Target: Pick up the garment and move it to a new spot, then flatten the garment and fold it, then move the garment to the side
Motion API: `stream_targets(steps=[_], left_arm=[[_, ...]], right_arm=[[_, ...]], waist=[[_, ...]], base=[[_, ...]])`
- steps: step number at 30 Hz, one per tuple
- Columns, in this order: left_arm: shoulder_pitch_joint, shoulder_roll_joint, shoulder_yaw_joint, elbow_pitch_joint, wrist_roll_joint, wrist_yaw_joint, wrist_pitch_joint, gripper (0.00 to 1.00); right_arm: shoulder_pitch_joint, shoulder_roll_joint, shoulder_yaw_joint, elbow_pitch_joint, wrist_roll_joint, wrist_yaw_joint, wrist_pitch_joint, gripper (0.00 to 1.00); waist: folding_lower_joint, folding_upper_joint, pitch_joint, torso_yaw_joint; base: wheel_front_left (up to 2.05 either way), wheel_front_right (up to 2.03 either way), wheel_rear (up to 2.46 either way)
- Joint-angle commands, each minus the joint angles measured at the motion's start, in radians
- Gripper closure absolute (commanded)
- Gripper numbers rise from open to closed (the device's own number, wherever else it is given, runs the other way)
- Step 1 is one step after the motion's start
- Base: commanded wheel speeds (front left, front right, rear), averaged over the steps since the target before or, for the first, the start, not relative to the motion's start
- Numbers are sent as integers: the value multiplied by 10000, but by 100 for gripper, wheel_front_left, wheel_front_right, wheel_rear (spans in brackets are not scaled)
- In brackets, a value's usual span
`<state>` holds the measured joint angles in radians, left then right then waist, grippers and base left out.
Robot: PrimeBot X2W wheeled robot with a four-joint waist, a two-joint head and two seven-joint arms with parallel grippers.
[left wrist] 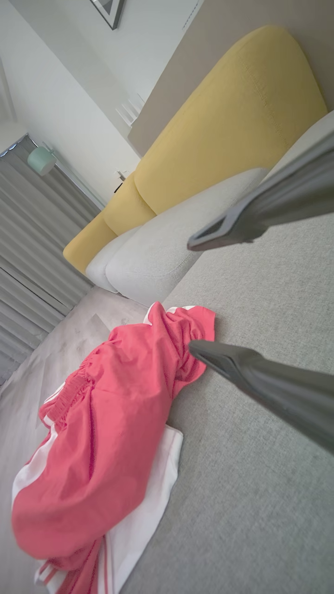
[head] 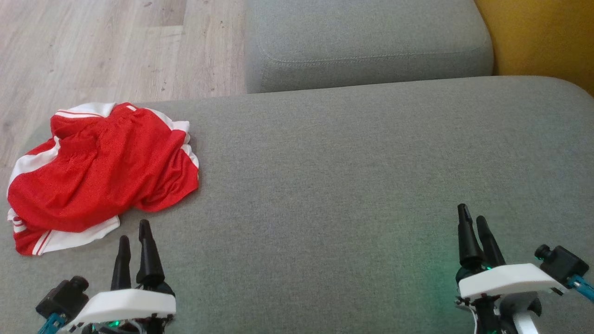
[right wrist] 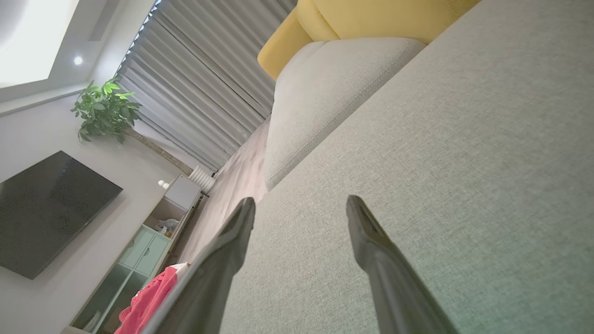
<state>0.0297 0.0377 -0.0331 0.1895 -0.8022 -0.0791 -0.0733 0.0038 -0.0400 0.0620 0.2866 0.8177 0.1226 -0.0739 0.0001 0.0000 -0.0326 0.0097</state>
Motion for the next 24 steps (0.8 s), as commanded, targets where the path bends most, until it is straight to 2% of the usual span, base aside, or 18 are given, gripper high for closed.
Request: stream_targets(steps=[1, 24], left_arm=[[-227, 114, 120, -417, 306, 37, -121, 0], [63, 448, -452, -374, 3345, 640, -803, 0]], right_arm=[[-522, -69, 199, -382, -306, 42, -123, 0], [-457, -82, 1055, -251, -3360, 57, -801, 0]], waist=[[0, 0, -9, 3], [-1, 0, -342, 19]], base=[[0, 0, 0], [0, 0, 0]])
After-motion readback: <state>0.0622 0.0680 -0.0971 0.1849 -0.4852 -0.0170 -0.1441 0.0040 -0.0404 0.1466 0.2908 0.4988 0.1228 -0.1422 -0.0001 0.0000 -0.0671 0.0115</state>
